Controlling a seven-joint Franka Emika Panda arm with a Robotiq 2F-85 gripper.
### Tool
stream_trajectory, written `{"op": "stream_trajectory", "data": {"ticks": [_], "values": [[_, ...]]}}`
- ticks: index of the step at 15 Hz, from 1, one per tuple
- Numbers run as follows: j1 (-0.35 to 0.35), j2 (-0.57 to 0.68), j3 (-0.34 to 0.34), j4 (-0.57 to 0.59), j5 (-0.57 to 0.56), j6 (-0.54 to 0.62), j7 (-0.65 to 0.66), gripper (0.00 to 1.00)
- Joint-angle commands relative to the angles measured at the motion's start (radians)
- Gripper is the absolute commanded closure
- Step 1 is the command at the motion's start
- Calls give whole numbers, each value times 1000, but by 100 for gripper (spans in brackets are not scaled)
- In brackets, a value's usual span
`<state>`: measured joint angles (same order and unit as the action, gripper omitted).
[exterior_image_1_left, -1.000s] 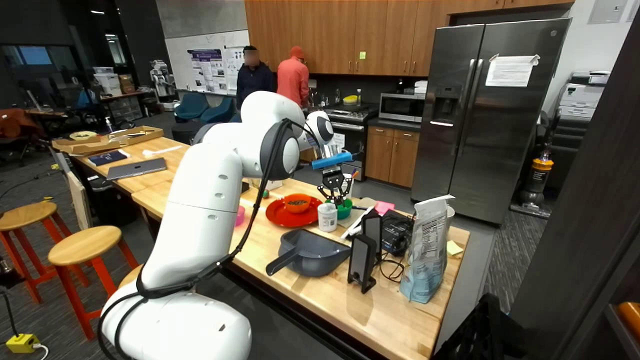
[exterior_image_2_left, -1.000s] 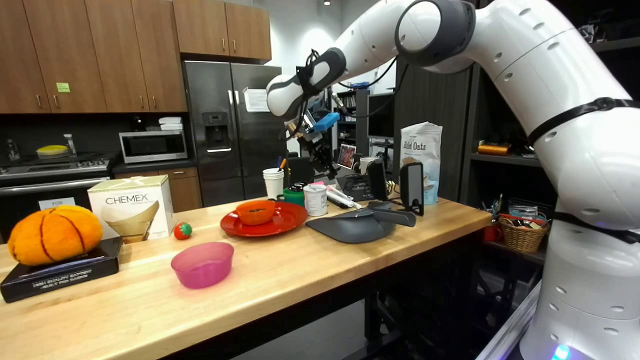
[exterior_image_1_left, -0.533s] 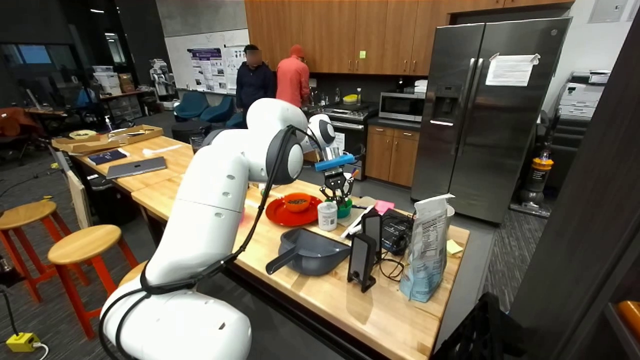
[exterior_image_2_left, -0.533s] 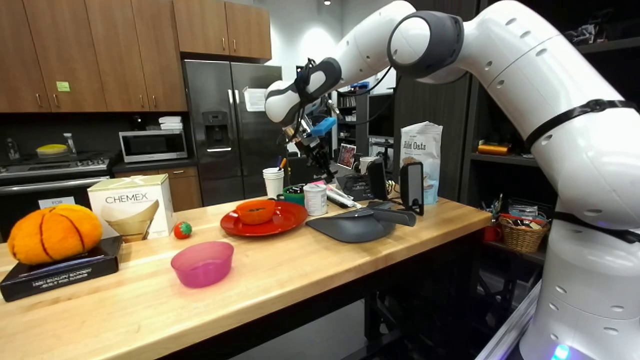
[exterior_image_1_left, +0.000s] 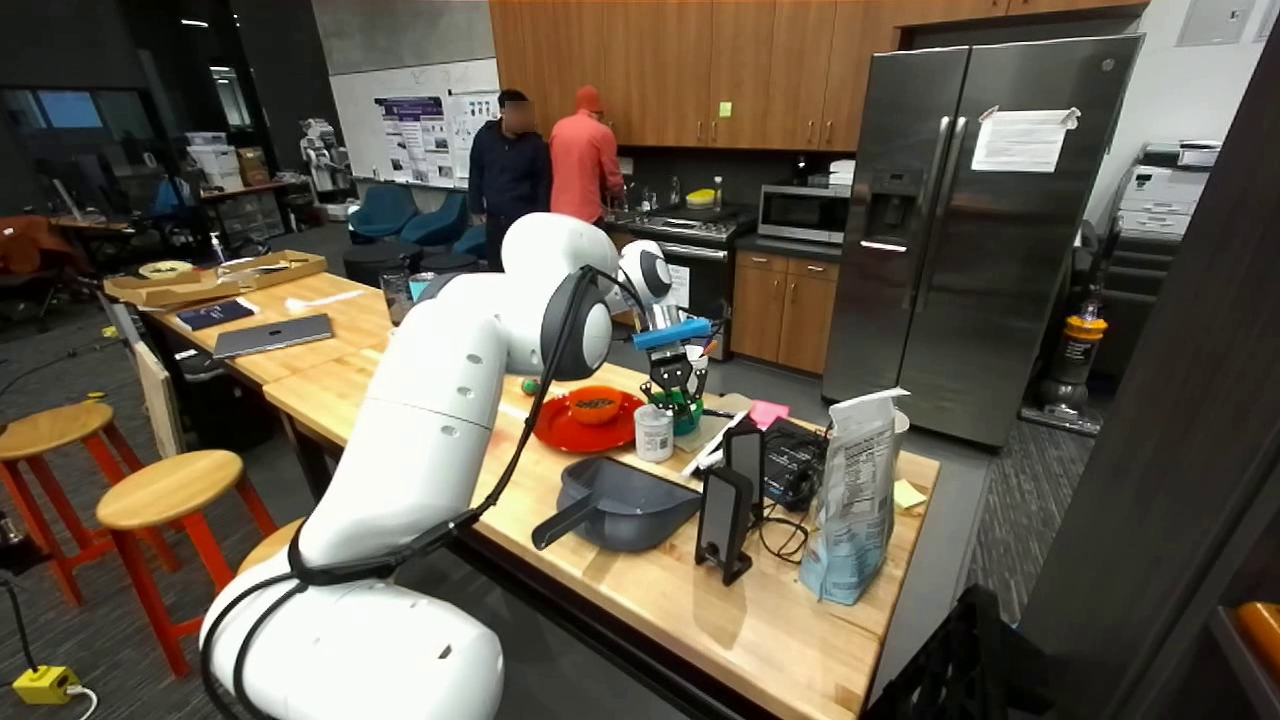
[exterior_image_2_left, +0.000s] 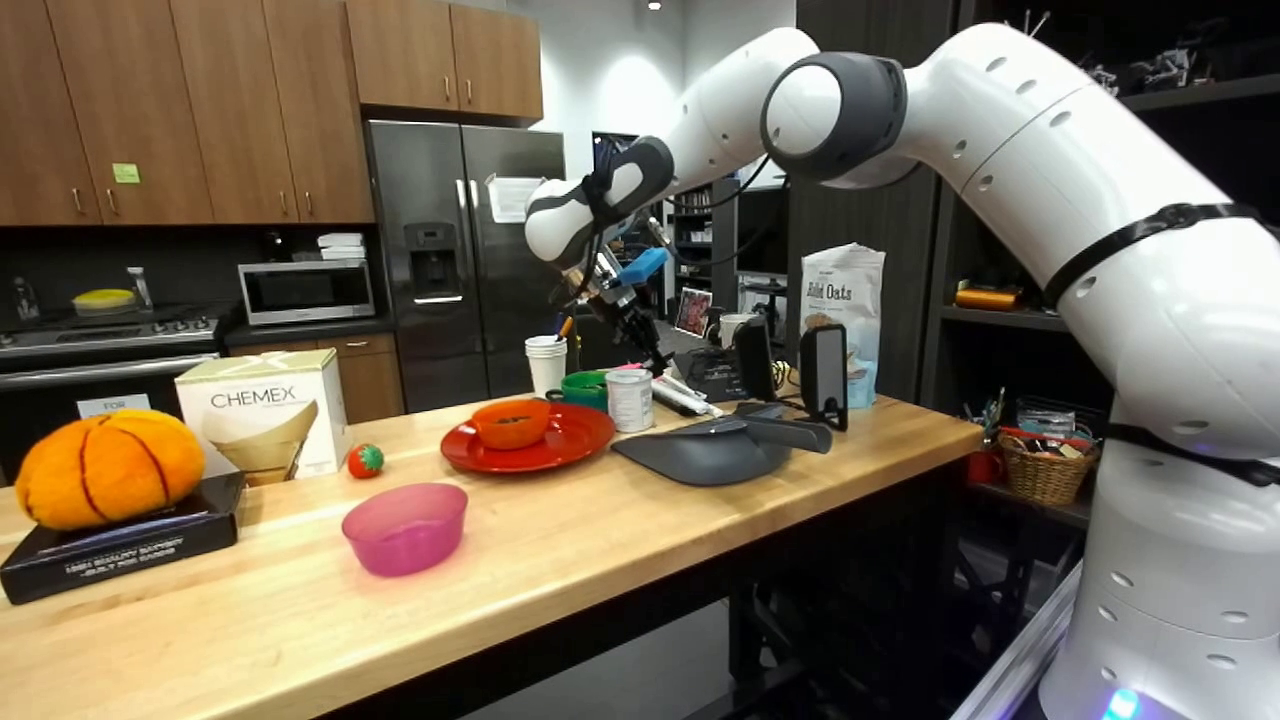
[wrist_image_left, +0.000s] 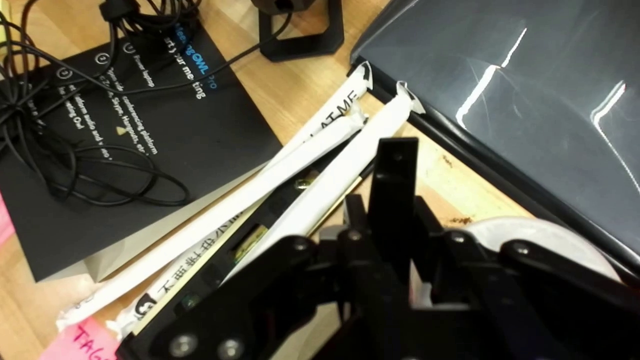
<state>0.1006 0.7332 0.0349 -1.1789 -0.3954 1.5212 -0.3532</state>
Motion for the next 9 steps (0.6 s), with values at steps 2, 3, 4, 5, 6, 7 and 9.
{"op": "stream_trajectory", "data": {"ticks": [2,3,4,5,6,7,9], "values": [[14,28,-11,59,-22,-42,-35,94],[14,31,-11,65,-22,-43,-37,94],[15,32,-12,68,-22,-46,-37,94],[17,33,-12,71,-22,-51,-37,94],[18,35,-12,75,-23,-51,-38,94],[19,35,-12,77,-23,-56,-37,94],[22,40,-13,86,-26,-64,-38,94]]}}
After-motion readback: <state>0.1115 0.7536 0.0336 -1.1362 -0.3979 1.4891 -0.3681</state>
